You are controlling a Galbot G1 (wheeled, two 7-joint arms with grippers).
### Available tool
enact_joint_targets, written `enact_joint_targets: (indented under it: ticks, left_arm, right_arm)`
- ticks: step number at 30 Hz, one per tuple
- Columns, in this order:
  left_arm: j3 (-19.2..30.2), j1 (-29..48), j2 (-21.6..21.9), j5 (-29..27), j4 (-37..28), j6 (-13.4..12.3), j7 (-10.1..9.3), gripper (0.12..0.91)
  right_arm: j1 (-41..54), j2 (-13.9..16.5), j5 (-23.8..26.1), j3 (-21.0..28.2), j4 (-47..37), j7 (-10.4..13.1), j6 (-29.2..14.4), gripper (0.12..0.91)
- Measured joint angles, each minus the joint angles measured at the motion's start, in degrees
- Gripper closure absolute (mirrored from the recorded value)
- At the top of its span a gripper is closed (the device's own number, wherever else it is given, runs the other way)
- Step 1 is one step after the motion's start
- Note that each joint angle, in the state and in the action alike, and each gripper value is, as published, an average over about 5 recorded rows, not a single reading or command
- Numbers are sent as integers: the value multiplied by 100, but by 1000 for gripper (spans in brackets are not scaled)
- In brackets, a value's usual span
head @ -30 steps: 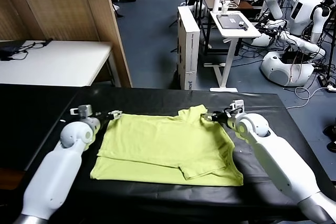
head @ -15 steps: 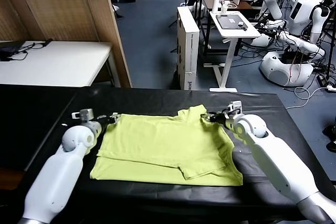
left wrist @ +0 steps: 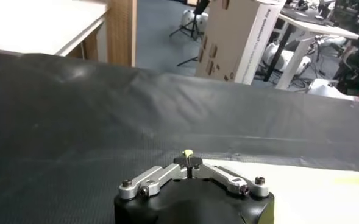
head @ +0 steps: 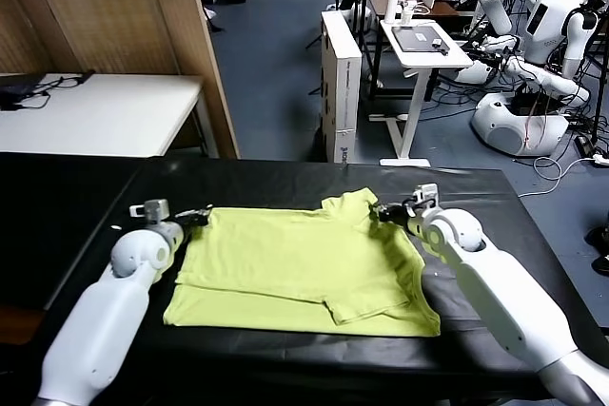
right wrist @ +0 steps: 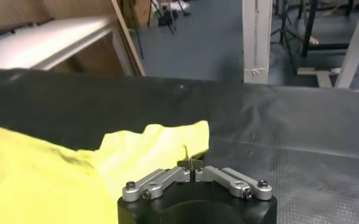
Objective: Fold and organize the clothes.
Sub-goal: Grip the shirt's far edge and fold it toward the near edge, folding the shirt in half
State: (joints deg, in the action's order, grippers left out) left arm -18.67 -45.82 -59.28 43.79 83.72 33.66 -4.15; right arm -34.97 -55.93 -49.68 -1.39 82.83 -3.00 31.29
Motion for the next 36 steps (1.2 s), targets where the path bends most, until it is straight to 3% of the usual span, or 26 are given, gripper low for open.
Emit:
enact_joint_targets:
  ticks: [10,20,28,36]
  left_arm:
    - [-426,-659,239,219,966,33,-46,883]
    - [-1163,-1920,411,406,2410,27,-15,883]
    - [-1757,-2767,491,421,3140,112,-12,883]
    - [-2080,-3494,436,156,3399,124,99,883]
  right_arm:
    - [-624,365,-129,-466,955,24,38,886]
    - [-1659,1039,-200,-1202,2193,38,100,886]
    - [-2652,1678,-312,-1565,3123,333,568,886]
    - [-3188,2002,-293,-1548,3447,445,968,886]
